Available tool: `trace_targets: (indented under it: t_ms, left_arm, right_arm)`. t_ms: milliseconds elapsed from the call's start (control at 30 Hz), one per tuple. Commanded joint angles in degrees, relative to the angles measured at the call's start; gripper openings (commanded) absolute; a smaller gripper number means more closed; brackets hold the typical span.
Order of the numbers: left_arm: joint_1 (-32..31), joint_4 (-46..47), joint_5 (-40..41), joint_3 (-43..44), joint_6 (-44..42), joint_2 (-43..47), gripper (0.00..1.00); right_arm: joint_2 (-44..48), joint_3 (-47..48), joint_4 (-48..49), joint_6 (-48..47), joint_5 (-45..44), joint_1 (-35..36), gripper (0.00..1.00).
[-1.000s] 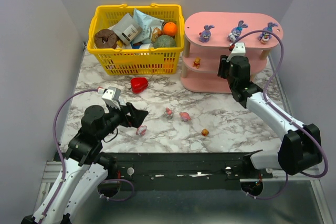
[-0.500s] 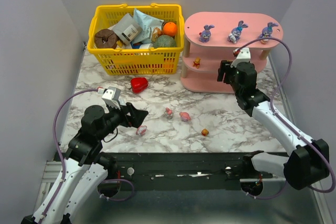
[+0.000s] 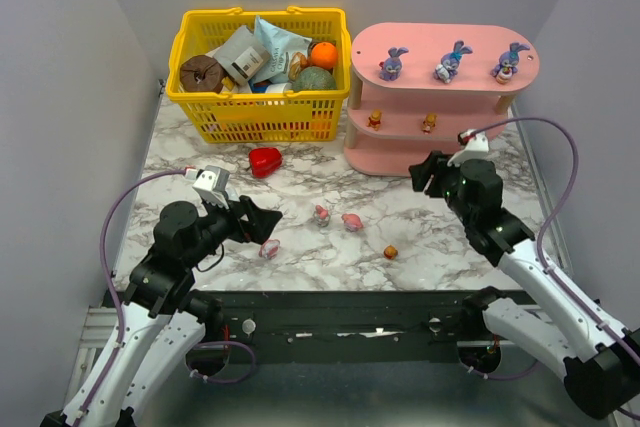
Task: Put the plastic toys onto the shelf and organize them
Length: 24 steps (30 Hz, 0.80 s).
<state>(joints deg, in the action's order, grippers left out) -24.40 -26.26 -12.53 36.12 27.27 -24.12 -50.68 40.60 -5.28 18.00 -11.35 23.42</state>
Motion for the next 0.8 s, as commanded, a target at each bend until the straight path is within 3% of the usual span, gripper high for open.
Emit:
trace_targets:
  t_ms: [0, 267, 400, 767]
  left_arm:
    - [-0.21, -0.02, -0.30, -0.43, -0.28, 0.83, 0.99]
    - [-0.21, -0.02, -0.38, -0.52, -0.28, 1.00, 0.99]
    - [-0.21, -0.02, -0.38, -0.52, -0.28, 1.18, 0.99]
    - [-0.21, -0.28, 0.49, -0.44, -0.20, 1.62, 0.99]
  right_arm:
    - [4.35, -6.58, -8.50, 13.79, 1.17, 5.14, 0.58]
    - [0.59, -15.63, -12.74, 28.48, -3.85, 8.13, 0.17]
    - [-4.16, -17.83, -7.85, 30.34, -0.96, 8.22, 0.09]
    - [-10.76, -21.70, -3.51, 32.71, 2.57, 9.80, 0.01]
